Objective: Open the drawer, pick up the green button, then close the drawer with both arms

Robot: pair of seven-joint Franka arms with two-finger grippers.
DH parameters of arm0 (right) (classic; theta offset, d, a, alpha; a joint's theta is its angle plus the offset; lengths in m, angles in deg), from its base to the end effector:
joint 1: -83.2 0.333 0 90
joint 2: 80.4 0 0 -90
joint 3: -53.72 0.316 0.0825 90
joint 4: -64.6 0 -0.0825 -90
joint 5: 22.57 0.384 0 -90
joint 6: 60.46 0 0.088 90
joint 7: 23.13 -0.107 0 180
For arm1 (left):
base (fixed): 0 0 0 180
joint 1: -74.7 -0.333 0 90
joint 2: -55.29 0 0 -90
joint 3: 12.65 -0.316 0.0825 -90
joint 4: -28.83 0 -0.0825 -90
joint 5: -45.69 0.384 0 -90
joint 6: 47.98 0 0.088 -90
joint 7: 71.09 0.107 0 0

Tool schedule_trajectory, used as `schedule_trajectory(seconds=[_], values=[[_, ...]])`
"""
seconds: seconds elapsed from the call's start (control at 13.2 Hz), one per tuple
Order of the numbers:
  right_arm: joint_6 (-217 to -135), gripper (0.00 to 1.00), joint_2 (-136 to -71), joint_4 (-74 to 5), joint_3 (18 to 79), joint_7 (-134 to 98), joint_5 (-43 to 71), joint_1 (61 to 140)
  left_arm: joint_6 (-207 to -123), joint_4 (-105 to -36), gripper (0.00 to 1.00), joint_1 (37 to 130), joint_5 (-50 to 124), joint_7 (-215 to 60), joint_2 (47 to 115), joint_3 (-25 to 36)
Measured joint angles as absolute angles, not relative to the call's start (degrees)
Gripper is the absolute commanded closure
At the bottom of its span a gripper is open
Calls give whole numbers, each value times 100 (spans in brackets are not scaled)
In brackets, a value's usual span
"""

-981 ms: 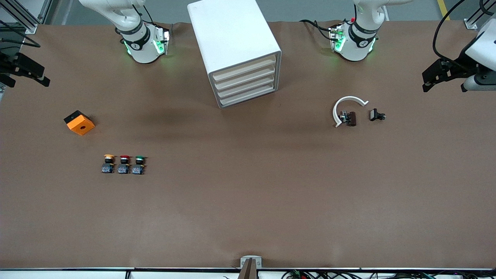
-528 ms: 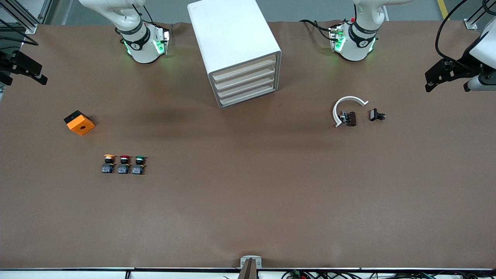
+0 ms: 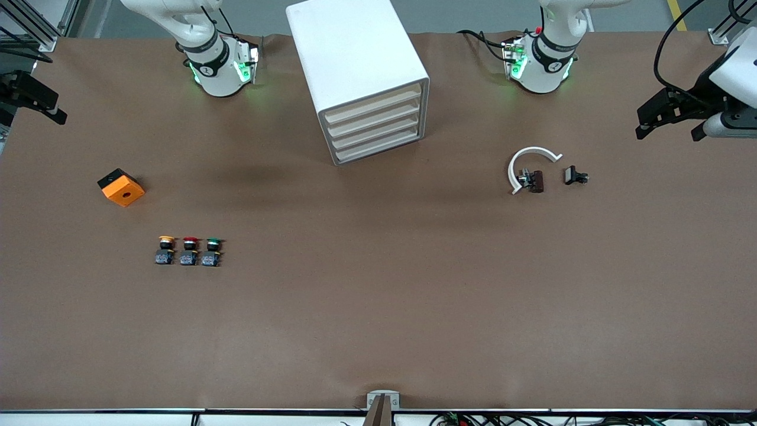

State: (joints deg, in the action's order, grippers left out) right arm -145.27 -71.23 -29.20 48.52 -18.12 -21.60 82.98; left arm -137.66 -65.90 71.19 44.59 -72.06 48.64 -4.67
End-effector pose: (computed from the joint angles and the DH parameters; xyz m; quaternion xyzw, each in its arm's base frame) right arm 0.4918 -0.0490 0.6692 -0.9999 0.0022 -0.0027 0.0155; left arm 0.5156 -0.0470 0.6466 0.9994 -0.0304 0.0133 0.0022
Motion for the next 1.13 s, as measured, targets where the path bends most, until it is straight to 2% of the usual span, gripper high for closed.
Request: schedule_trajectory(seconds=[1.13], values=[[-14476,0,-7107,-2951,4893,-1967,-2160,8346,-13764,-6506,0,7122,4688,-7206,4865,-330]])
